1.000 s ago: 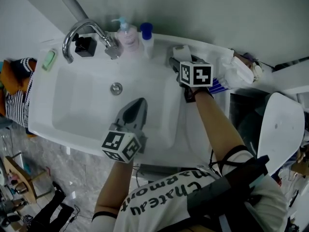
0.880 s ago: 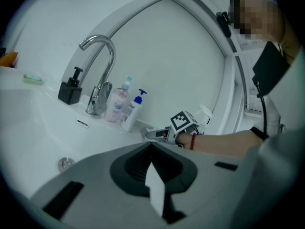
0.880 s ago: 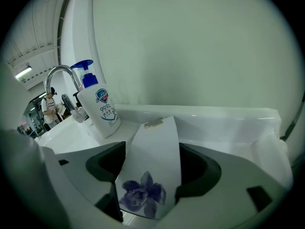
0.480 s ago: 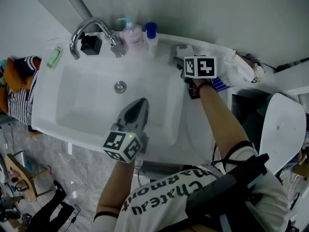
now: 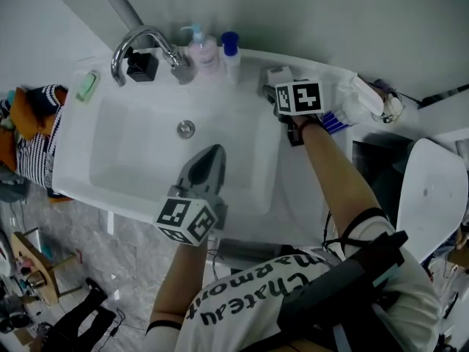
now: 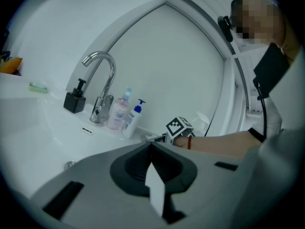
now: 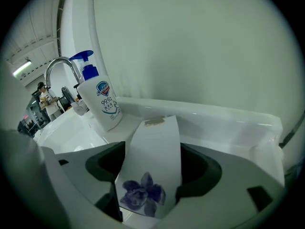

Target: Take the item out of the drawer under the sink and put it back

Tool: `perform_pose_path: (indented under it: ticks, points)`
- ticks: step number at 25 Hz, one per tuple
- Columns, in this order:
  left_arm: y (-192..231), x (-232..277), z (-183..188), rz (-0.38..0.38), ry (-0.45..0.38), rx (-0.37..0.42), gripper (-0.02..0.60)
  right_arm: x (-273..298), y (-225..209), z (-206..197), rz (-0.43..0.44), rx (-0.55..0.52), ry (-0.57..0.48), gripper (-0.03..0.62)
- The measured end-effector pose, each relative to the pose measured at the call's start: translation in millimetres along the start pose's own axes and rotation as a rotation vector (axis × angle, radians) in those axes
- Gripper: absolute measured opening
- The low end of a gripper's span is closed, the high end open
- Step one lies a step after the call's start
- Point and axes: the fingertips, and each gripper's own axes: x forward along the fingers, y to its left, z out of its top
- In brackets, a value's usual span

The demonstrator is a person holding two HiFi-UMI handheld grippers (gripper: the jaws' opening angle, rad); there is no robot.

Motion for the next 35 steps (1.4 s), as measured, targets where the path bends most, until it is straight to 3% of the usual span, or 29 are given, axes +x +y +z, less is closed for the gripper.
perform_pose_path:
  ticks: [10, 15, 28, 35]
  points:
    - [-3, -24, 12, 0.032, -0.031, 0.023, 0.008, -6, 0, -1, -0.064, -0.091, 0.012, 0.342]
    - [-9, -37, 16, 0.045, -0.047, 0.037, 0.008, -14, 3, 2, -0.049, -0.049, -0.018, 0.342]
    - [-32, -67, 18, 0.071, -0.08, 0.06, 0.008, -56, 35, 18, 0.016, -0.083, -0.153, 0.342]
    - [-52, -75, 23, 0.067, -0.107, 0.07, 0.008, -83, 51, 16, 0.006, -0.221, -0.175, 0.342]
